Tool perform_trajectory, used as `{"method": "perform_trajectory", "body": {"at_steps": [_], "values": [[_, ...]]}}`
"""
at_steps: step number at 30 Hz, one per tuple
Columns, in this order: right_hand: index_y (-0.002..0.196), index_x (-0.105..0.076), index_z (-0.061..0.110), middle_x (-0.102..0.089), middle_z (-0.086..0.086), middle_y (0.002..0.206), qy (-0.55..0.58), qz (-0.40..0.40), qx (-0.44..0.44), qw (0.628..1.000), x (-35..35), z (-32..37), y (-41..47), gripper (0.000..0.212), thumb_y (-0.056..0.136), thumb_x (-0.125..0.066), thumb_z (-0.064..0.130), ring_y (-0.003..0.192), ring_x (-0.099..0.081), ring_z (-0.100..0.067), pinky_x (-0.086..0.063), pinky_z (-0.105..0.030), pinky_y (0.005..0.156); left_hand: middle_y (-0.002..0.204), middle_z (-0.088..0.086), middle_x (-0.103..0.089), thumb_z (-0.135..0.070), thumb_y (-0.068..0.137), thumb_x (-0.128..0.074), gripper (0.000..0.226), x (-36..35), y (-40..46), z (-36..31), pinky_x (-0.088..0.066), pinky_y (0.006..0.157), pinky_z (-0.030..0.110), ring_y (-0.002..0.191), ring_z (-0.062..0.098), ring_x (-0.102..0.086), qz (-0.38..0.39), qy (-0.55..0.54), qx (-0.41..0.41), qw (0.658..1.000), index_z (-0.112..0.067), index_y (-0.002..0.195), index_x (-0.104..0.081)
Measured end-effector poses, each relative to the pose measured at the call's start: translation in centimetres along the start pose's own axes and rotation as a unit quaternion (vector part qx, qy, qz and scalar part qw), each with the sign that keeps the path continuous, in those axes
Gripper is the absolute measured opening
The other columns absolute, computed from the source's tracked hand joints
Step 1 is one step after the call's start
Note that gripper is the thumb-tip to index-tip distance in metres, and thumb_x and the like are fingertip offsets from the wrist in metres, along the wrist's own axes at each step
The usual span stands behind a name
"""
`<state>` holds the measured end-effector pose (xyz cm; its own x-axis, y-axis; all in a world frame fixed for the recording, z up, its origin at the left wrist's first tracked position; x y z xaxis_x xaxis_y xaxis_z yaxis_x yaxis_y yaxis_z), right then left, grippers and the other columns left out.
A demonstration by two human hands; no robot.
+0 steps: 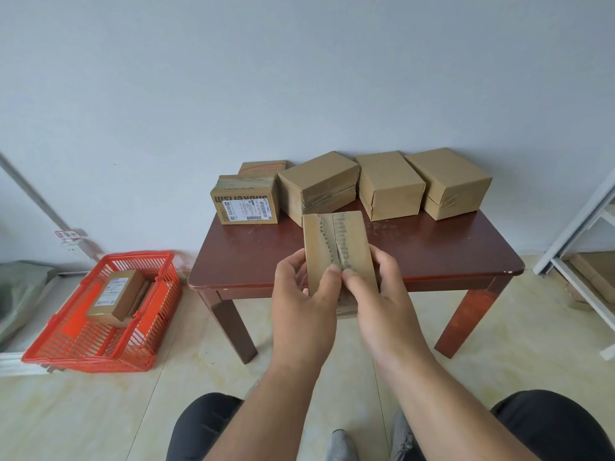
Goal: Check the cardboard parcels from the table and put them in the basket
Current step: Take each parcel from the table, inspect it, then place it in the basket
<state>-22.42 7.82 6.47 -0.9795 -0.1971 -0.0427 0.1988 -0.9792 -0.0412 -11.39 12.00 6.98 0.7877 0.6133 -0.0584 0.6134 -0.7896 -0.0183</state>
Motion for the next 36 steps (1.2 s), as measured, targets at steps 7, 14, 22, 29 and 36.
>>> {"method": "perform_trajectory", "body": {"at_steps": [7,14,22,29,36], "values": [[0.120,-0.060,0.042,-0.076,0.018,0.110,0.004,-0.007,-0.004,1.000,0.0,-0.1,0.6,0.031,0.099,-0.069,0.021,0.103,-0.073,-0.002,-0.060,-0.036,0.093,0.122,-0.008,-0.074,-0.033,0.092,-0.080,0.034,0.4,0.3,0.4,-0.059,0.099,0.044,0.116,0.008,-0.070,-0.018,0.003,-0.015,1.000,-0.031,0.119,-0.059],[0.117,-0.065,0.032,-0.076,0.010,0.110,0.008,-0.052,0.006,0.999,-0.1,0.0,1.3,0.026,0.094,-0.078,0.031,0.095,-0.074,-0.001,-0.064,-0.036,0.087,0.122,-0.011,-0.068,-0.019,0.095,-0.077,0.032,0.2,0.5,0.8,-0.058,0.083,0.018,0.104,-0.016,-0.063,-0.007,0.008,-0.037,0.999,-0.027,0.120,-0.057],[0.145,-0.060,0.038,-0.064,0.012,0.132,-0.040,-0.018,0.034,0.998,-0.5,-0.5,1.2,0.062,0.086,-0.066,0.056,0.119,-0.066,-0.004,-0.059,-0.038,0.100,0.142,-0.018,-0.053,-0.055,0.083,-0.069,0.072,0.3,1.1,0.5,-0.055,0.104,0.040,0.130,0.009,-0.059,0.001,0.046,-0.041,0.998,-0.027,0.147,-0.057],[0.124,-0.069,0.041,-0.071,0.007,0.126,-0.013,-0.033,0.020,0.999,-0.6,-1.0,1.0,0.047,0.080,-0.075,0.054,0.112,-0.071,-0.007,-0.063,-0.041,0.092,0.133,-0.011,-0.062,-0.060,0.080,-0.071,0.052,0.9,1.2,0.5,-0.058,0.100,0.043,0.121,0.010,-0.065,-0.025,0.044,-0.038,0.998,-0.038,0.126,-0.063],[0.102,-0.070,0.025,-0.078,0.008,0.097,-0.015,-0.076,0.016,0.997,-0.2,0.2,1.6,0.026,0.087,-0.085,0.040,0.083,-0.075,-0.002,-0.059,-0.029,0.073,0.110,-0.023,-0.073,-0.030,0.096,-0.074,0.024,0.7,0.1,0.3,-0.064,0.087,0.044,0.100,0.003,-0.073,-0.004,0.003,-0.005,1.000,-0.036,0.114,-0.061]]}}
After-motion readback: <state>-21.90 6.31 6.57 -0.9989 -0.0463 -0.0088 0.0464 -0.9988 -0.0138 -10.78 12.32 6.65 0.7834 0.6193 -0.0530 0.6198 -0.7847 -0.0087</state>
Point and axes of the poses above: each hand's wrist, its own y-axis towards the middle knuckle, its own x-axis out of the back of the hand, z = x × y, the point moved 3 cm from there along y, towards the middle knuckle
